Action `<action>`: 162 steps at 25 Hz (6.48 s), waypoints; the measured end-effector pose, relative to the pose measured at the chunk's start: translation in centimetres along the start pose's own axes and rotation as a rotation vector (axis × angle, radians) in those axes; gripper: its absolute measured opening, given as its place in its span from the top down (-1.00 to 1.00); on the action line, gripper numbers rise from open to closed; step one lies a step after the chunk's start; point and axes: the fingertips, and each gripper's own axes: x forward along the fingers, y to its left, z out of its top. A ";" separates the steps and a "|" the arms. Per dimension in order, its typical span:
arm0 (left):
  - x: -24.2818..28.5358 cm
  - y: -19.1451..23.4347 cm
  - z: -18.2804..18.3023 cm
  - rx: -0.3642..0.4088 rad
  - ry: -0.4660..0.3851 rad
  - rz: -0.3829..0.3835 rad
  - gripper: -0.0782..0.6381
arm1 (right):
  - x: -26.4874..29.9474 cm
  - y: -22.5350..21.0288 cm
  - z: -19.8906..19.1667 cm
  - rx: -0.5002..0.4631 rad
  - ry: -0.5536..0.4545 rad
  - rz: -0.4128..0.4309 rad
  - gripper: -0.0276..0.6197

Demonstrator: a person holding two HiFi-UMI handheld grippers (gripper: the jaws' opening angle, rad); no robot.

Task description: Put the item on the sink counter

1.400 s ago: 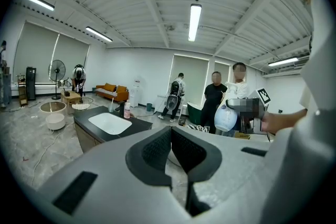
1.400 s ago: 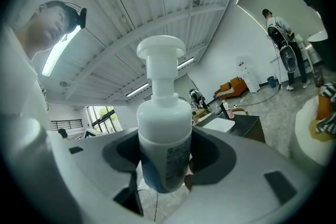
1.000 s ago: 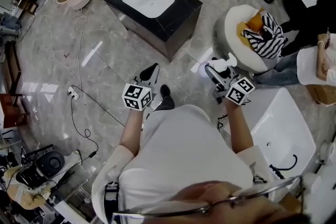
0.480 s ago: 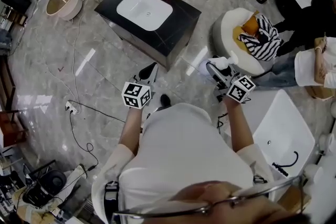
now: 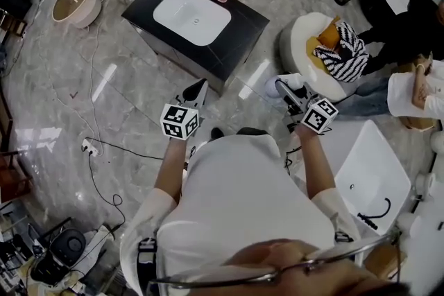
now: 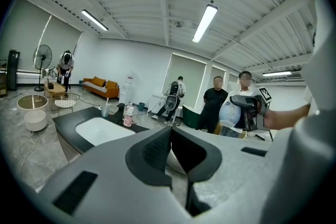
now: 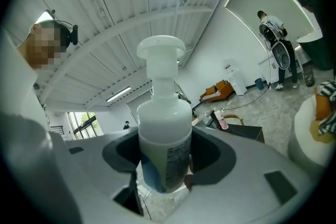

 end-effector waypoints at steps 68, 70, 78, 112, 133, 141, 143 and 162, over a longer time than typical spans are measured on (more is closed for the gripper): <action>24.0 13.6 1.9 -0.153 0.194 0.140 0.77 | 30.8 -30.8 -1.4 -0.213 0.441 0.035 0.12; 24.7 13.9 1.5 -0.155 0.200 0.129 0.77 | 31.8 -32.0 -2.1 -0.221 0.452 0.021 0.12; 26.5 14.6 -1.4 -0.184 0.245 0.102 0.77 | 35.1 -35.7 -5.7 -0.269 0.498 -0.029 0.12; 27.4 16.7 -5.3 -0.279 0.300 0.118 0.77 | 39.7 -41.4 -10.2 -0.410 0.566 -0.097 0.10; 25.4 14.1 -3.2 -0.223 0.267 0.136 0.77 | 37.7 -39.9 -9.4 -0.438 0.604 -0.120 0.00; 25.0 12.3 -1.0 -0.168 0.242 0.154 0.77 | 35.8 -38.3 -6.8 -0.439 0.574 -0.117 0.00; 24.7 12.1 -0.4 -0.158 0.231 0.161 0.77 | 35.2 -37.7 -6.1 -0.435 0.561 -0.119 0.02; 19.6 11.6 3.4 -0.064 0.182 0.075 0.77 | 28.0 -26.6 -1.7 -0.364 0.452 -0.204 0.32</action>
